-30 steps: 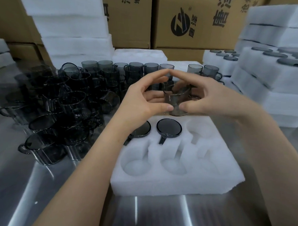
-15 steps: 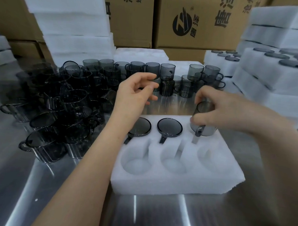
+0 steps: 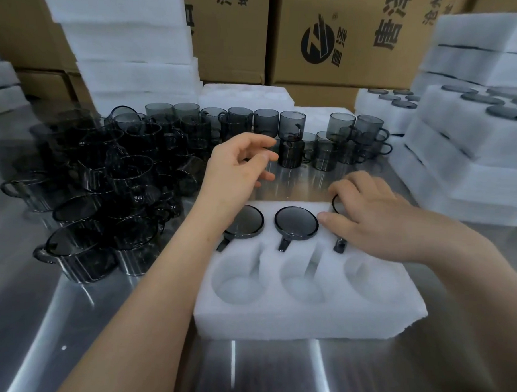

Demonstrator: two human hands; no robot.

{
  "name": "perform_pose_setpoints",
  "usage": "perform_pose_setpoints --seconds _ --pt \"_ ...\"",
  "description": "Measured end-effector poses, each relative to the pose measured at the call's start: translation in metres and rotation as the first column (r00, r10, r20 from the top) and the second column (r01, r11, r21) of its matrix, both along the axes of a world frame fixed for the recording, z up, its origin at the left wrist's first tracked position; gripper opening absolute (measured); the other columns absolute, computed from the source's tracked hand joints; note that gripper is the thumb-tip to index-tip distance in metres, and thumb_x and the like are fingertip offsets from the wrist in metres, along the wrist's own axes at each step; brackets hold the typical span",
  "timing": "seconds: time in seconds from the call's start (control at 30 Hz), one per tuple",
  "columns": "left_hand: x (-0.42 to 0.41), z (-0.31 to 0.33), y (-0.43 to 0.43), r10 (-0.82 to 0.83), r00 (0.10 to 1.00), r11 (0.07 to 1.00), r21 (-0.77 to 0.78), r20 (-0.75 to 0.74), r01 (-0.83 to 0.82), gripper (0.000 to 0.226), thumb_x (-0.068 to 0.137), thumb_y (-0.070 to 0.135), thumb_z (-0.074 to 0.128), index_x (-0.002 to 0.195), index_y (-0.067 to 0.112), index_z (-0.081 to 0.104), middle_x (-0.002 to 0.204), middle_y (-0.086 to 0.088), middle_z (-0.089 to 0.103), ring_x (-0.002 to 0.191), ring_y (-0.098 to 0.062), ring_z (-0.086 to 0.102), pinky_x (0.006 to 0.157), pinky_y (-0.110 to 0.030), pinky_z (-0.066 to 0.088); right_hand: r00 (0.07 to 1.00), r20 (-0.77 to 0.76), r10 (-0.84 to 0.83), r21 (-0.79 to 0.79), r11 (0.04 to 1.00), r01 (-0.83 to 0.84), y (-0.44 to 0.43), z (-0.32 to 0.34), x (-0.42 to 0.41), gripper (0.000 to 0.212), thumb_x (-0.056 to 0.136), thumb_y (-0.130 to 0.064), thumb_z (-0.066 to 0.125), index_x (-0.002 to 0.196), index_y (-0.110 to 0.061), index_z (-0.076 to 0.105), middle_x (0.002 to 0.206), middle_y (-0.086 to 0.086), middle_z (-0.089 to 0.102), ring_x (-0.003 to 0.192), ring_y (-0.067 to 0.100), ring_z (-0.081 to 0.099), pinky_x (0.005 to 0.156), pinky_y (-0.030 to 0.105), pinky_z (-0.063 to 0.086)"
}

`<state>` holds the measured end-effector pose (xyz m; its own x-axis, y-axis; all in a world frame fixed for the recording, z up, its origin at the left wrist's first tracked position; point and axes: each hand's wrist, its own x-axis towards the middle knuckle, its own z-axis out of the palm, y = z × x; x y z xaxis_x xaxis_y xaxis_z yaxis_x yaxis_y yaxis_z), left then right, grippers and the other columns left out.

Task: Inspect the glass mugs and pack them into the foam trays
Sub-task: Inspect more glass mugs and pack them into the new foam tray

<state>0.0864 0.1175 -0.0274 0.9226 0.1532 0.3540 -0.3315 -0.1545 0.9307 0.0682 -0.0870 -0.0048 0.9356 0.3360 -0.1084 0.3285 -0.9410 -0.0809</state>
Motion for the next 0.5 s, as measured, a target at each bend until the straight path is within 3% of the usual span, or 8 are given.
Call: perform_pose_setpoints --seconds 0.07,0.17,0.3,0.37,0.43,0.5 --pt "0.000 0.000 -0.001 -0.001 1.000 1.000 -0.002 -0.007 0.001 0.025 0.095 0.004 0.053 0.099 0.024 0.067 0.095 0.001 0.073 0.067 -0.011 0.068 0.060 -0.017 0.049 0.999 -0.052 -0.012 0.038 0.999 0.014 -0.002 -0.002 0.000 0.072 0.085 -0.065 0.017 0.146 -0.027 0.022 0.150 -0.008 0.018 0.140 0.015 0.015 0.112 0.040 0.022" --pt "-0.001 0.000 -0.002 -0.010 1.000 1.000 0.013 -0.013 0.010 0.023 0.095 0.005 0.054 0.099 0.023 0.067 0.096 0.000 0.073 0.067 -0.011 0.068 0.061 -0.017 0.050 0.995 -0.101 0.004 0.018 1.000 -0.002 -0.003 -0.009 0.000 0.071 0.091 -0.064 0.016 0.151 -0.026 0.012 0.158 -0.012 0.009 0.145 0.011 0.007 0.113 0.040 0.017" --pt "0.000 0.000 -0.001 -0.006 1.000 0.999 0.034 -0.012 0.006 0.022 0.096 0.005 0.053 0.102 0.020 0.068 0.095 0.000 0.073 0.067 -0.011 0.069 0.062 -0.017 0.051 0.992 -0.121 0.031 -0.008 0.999 -0.032 0.002 -0.015 -0.003 0.106 0.065 -0.083 -0.002 0.155 -0.027 -0.004 0.162 -0.015 -0.007 0.148 0.007 -0.008 0.118 0.041 0.008" --pt "0.000 -0.001 -0.001 -0.005 1.000 0.999 0.041 -0.016 0.005 0.022 0.096 0.005 0.053 0.102 0.019 0.068 0.095 0.001 0.073 0.068 -0.010 0.069 0.062 -0.017 0.050 0.991 -0.131 0.034 -0.009 0.999 -0.036 0.001 -0.015 -0.003 0.114 0.057 -0.087 -0.004 0.155 -0.028 -0.010 0.162 -0.014 -0.012 0.148 0.008 -0.013 0.118 0.041 0.004" --pt "0.001 -0.001 -0.001 0.001 1.000 0.999 0.050 -0.016 -0.001 0.022 0.096 0.006 0.052 0.103 0.018 0.069 0.094 0.001 0.074 0.068 -0.010 0.069 0.062 -0.017 0.050 0.986 -0.163 0.041 -0.003 0.999 -0.042 0.002 -0.014 0.000 0.117 0.054 -0.088 -0.004 0.155 -0.029 -0.010 0.162 -0.014 -0.013 0.148 0.009 -0.013 0.118 0.041 0.002" --pt "0.001 -0.002 -0.001 0.011 1.000 0.998 0.058 -0.012 -0.011 0.022 0.096 0.005 0.052 0.103 0.017 0.069 0.094 0.001 0.074 0.067 -0.009 0.068 0.061 -0.017 0.050 0.984 -0.175 0.020 0.084 0.996 -0.005 0.002 -0.011 0.008 0.113 0.058 -0.087 -0.002 0.156 -0.031 0.007 0.163 -0.013 0.001 0.150 0.013 -0.002 0.117 0.042 0.005"
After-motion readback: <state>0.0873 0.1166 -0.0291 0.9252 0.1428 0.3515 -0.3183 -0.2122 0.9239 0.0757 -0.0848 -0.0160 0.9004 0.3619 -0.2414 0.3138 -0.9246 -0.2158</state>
